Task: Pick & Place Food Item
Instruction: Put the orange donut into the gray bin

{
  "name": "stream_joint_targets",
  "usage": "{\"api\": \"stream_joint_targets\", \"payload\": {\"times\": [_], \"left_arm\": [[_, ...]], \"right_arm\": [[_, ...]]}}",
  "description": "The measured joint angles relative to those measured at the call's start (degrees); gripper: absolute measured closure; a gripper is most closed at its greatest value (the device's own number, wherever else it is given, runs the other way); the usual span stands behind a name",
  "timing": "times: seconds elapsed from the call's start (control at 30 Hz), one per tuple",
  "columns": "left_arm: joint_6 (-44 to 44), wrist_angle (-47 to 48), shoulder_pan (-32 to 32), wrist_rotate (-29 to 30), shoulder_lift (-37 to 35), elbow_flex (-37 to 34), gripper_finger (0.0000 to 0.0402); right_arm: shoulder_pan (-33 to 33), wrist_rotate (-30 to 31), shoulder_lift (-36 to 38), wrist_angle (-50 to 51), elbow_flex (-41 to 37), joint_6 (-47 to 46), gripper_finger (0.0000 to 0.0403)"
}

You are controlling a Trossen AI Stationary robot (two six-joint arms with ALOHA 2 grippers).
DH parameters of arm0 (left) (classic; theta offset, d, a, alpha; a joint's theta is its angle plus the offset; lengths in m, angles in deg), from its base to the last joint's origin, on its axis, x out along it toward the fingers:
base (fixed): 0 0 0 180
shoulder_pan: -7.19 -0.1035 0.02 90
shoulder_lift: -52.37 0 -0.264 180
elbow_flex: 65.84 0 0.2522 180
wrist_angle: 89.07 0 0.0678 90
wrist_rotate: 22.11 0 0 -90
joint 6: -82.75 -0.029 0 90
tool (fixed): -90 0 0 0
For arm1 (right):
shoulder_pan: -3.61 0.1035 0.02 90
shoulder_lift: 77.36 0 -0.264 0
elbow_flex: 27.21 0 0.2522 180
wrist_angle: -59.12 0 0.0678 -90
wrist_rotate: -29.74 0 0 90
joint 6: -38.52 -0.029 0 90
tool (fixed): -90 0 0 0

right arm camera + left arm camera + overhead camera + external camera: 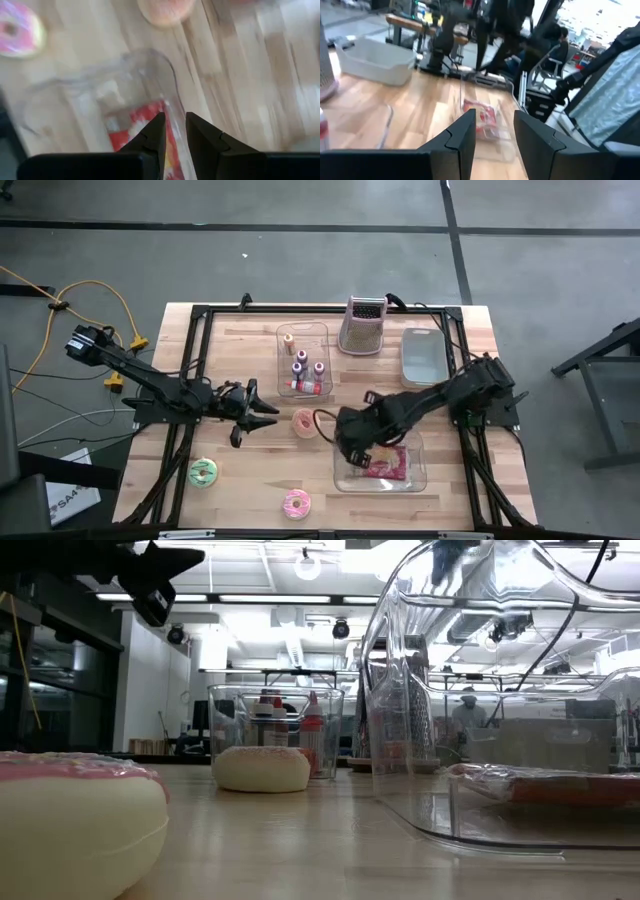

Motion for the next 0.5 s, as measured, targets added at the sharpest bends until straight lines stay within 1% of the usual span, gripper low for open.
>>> {"api": "stream_joint_targets", "payload": {"times": [0.13, 0.3, 0.5], "left_arm": [[1.9, 2.7, 1.3, 0.0, 0.0, 0.0, 0.0273], [5.2, 6.1, 4.4, 0.0, 0.0, 0.0, 0.0273], [8.4, 9.6, 9.3, -0.1, 0.0, 0.0, 0.0273]], "right_arm": [[-2.5, -0.6, 0.6, -6.5, 0.0, 6.7, 0.0339], [-5.1, -4.3, 0.6, -14.1, 0.0, 15.7, 0.0339], [-8.3, -4.3, 0.6, -22.4, 0.0, 24.3, 0.0339]]}}
